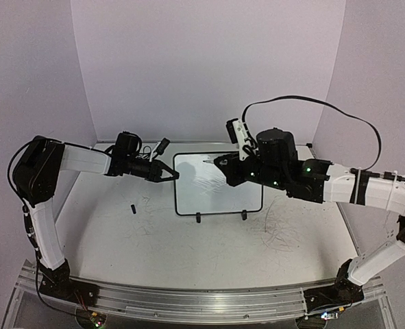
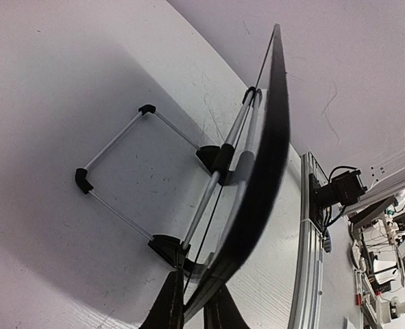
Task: Write a sentence on the whiteboard
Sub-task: Hold the whiteboard at the center of the board, then write a sentence on the whiteboard.
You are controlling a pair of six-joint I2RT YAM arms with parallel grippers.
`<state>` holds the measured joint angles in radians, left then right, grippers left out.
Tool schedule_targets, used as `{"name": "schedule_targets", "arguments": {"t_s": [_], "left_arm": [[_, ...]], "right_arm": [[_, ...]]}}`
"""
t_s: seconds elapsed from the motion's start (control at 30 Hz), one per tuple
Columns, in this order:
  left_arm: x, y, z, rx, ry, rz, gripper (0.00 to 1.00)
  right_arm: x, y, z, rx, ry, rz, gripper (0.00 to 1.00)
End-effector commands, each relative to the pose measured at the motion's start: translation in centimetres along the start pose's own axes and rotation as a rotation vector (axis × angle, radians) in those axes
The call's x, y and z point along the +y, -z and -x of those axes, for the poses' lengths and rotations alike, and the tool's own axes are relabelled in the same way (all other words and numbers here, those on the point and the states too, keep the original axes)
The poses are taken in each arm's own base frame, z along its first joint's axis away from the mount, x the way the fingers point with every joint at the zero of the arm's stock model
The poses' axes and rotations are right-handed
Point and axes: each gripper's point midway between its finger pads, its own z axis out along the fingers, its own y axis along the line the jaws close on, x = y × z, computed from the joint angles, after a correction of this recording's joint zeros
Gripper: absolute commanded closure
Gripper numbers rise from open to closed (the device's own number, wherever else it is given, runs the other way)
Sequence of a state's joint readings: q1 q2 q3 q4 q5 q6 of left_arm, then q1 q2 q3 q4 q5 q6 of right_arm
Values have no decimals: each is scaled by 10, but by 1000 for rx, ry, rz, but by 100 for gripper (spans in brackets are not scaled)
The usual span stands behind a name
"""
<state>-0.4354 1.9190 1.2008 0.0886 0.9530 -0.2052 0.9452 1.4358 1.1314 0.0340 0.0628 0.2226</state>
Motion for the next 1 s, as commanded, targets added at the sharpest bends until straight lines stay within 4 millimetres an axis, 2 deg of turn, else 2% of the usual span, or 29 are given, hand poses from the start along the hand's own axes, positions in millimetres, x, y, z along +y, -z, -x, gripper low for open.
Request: {"name": "schedule_targets", "arguments": {"t_s": [0.0, 0.27, 0.47, 0.97], "left_arm": [[-20, 6, 5, -44, -45, 11, 93], [-30, 6, -4, -51, -69, 28, 98], [-29, 7, -7, -56, -80, 36, 99], [-23, 8, -15, -48, -101, 61, 100]], "right_arm": [[20, -13, 11, -36, 40, 36, 100], [23, -42, -10, 27, 56, 31, 100], [22, -58, -14, 33, 86, 8, 100], [30, -78, -11, 8, 145, 17, 100]]}}
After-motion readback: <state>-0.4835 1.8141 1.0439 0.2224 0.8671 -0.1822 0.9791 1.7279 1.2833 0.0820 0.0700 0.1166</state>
